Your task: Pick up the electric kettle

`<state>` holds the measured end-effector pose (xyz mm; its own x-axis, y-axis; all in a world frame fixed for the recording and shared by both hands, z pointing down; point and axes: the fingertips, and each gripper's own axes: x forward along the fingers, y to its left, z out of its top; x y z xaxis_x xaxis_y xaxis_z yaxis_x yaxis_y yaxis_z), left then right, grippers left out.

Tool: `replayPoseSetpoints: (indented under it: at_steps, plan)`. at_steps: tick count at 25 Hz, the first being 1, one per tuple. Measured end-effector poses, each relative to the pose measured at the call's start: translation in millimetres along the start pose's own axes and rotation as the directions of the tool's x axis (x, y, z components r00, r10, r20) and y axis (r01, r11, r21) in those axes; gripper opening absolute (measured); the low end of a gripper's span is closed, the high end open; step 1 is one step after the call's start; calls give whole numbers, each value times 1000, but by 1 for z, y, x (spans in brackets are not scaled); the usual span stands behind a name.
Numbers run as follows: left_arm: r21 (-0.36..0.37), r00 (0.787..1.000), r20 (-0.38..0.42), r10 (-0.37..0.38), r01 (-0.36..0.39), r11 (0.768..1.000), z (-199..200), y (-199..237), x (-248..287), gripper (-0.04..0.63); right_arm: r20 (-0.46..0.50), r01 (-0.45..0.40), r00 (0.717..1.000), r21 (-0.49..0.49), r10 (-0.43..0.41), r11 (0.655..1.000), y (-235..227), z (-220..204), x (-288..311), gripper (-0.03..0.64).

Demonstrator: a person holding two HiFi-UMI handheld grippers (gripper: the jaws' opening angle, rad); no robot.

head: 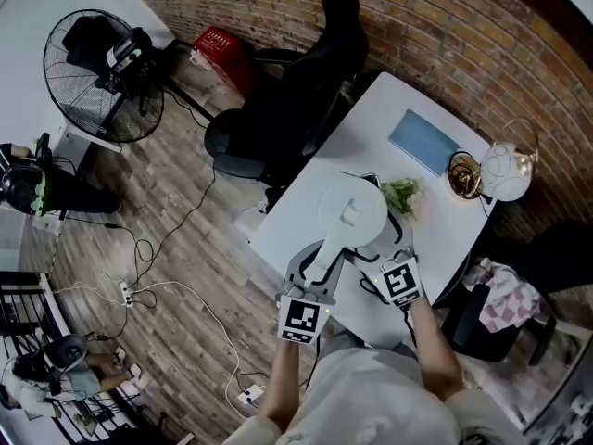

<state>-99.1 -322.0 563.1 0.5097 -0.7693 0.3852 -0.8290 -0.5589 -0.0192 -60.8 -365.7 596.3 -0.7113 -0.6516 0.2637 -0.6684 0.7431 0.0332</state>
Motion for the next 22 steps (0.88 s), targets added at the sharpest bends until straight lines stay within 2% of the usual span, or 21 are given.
replayPoseSetpoints:
  at_steps: [13,22]
  plan:
    - [6,998,51,45,-46,999,21,-10,-33,132,48,-28,998,-45,30,999,19,30,-19,571]
    - [5,989,87,121,-122,993,25,-25,-70,132,96,-84,991,-79,91,993,49,45,-38,571]
